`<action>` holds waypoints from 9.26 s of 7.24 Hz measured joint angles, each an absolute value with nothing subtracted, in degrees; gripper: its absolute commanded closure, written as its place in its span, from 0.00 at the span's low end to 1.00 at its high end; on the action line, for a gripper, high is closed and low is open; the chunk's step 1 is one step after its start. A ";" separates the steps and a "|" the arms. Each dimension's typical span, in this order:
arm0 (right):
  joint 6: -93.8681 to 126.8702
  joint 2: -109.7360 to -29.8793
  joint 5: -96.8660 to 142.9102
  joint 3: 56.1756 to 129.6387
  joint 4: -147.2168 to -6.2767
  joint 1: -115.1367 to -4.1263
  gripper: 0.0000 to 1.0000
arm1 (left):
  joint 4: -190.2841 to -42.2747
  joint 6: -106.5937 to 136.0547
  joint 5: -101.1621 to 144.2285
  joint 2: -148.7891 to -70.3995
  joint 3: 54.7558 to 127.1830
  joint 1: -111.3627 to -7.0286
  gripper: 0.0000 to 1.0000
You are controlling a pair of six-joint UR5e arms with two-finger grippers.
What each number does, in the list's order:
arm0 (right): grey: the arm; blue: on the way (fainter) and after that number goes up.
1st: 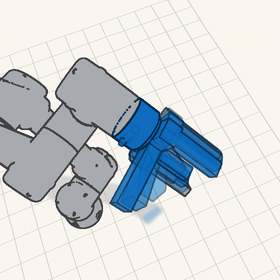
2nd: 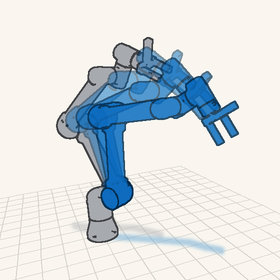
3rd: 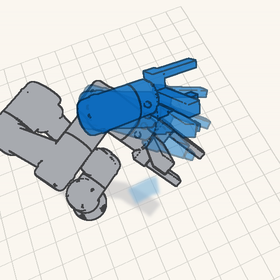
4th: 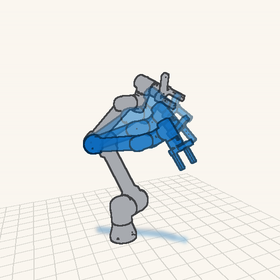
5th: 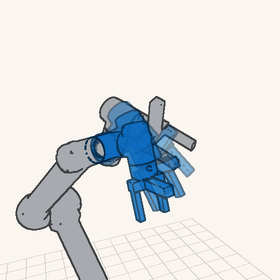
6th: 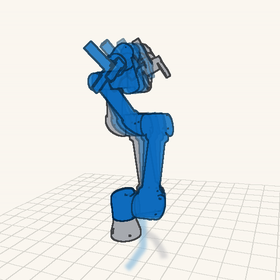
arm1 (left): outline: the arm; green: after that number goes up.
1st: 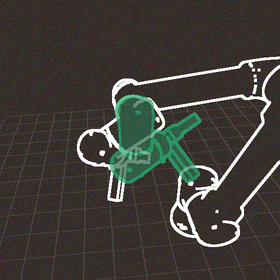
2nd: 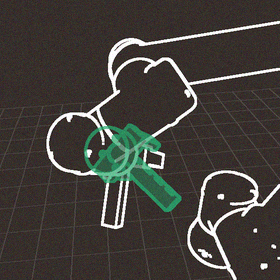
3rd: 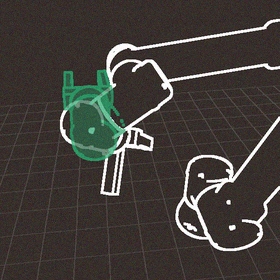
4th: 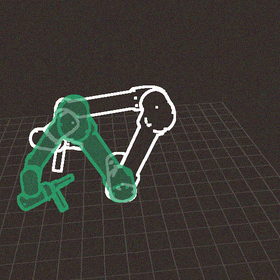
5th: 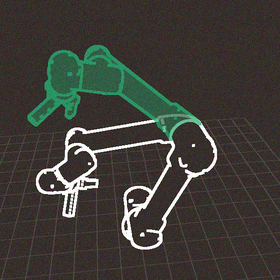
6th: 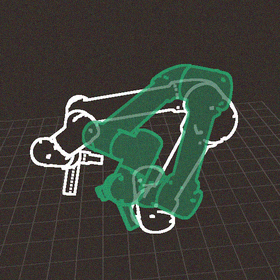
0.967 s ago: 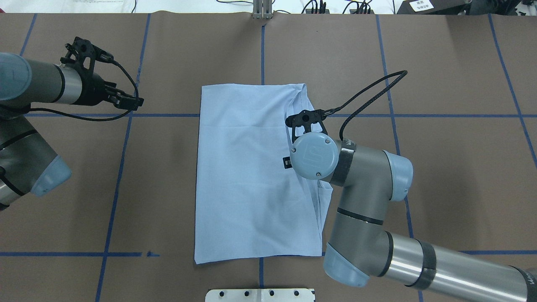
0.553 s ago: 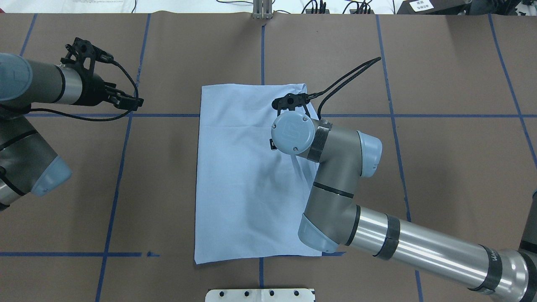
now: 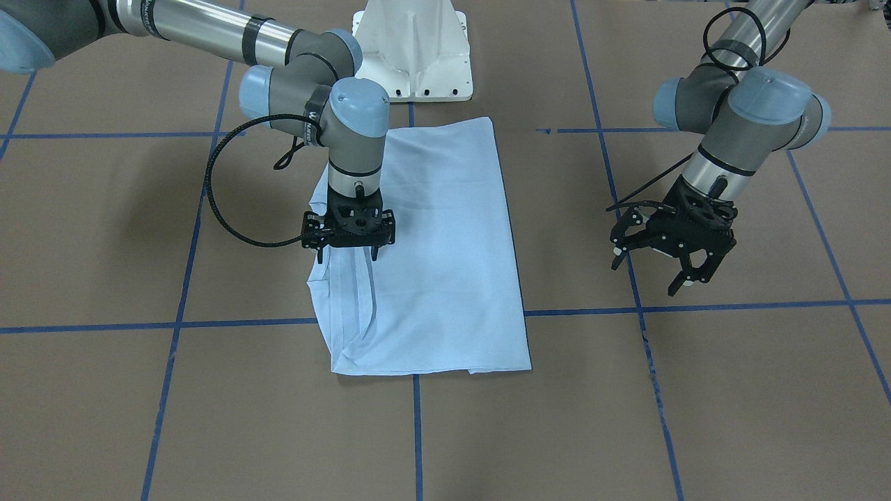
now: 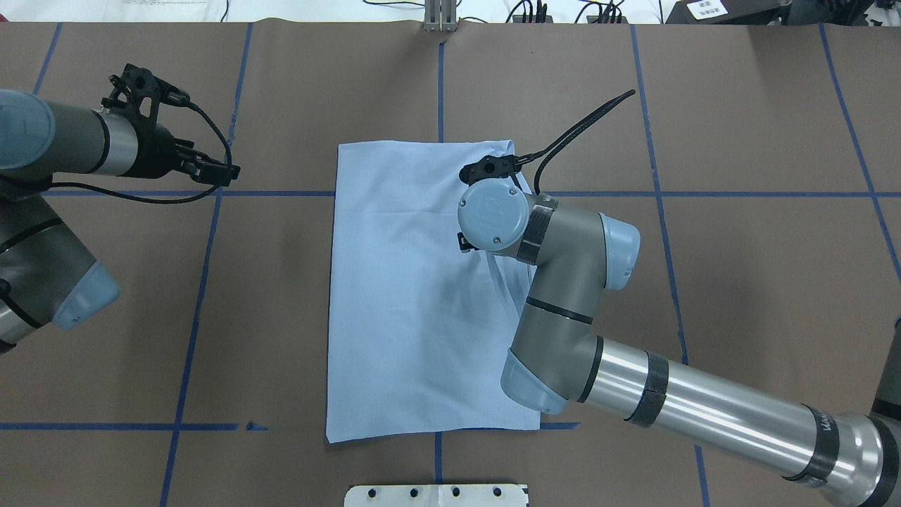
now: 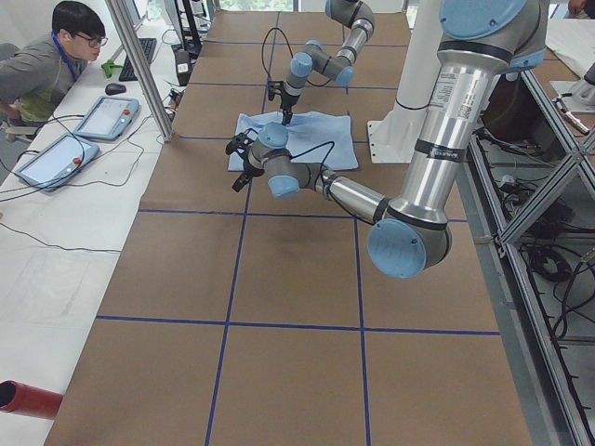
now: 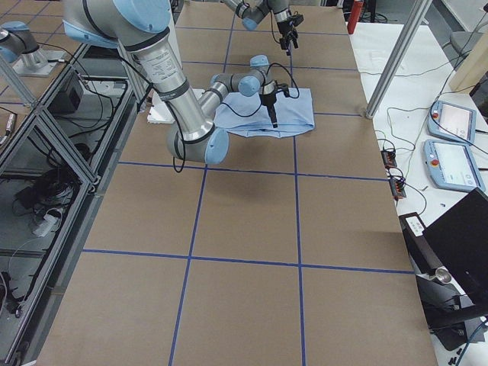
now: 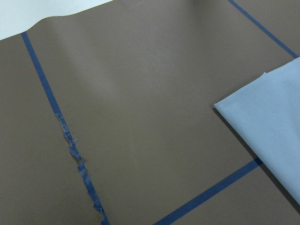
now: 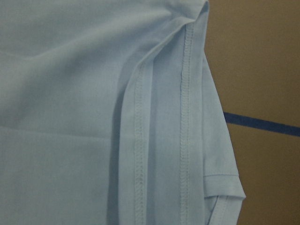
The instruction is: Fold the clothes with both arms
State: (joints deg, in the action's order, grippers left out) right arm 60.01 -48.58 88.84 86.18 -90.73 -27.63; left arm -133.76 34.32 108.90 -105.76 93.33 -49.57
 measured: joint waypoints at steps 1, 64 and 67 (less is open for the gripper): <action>59.97 -48.55 88.85 86.18 -90.71 -27.66 0.00 | -133.77 34.51 108.90 -105.74 93.36 -49.57 0.00; 133.86 -69.82 68.74 111.05 -86.64 -0.29 0.25 | -125.24 105.06 79.96 -103.97 108.97 -3.95 1.00; 134.88 -68.40 68.38 110.12 -86.30 -1.07 0.76 | -125.24 104.97 79.90 -103.98 109.33 -3.95 1.00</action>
State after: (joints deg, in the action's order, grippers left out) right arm 134.88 -68.40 68.38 110.12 -86.30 -1.07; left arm -125.24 104.97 79.90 -103.98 109.33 -3.95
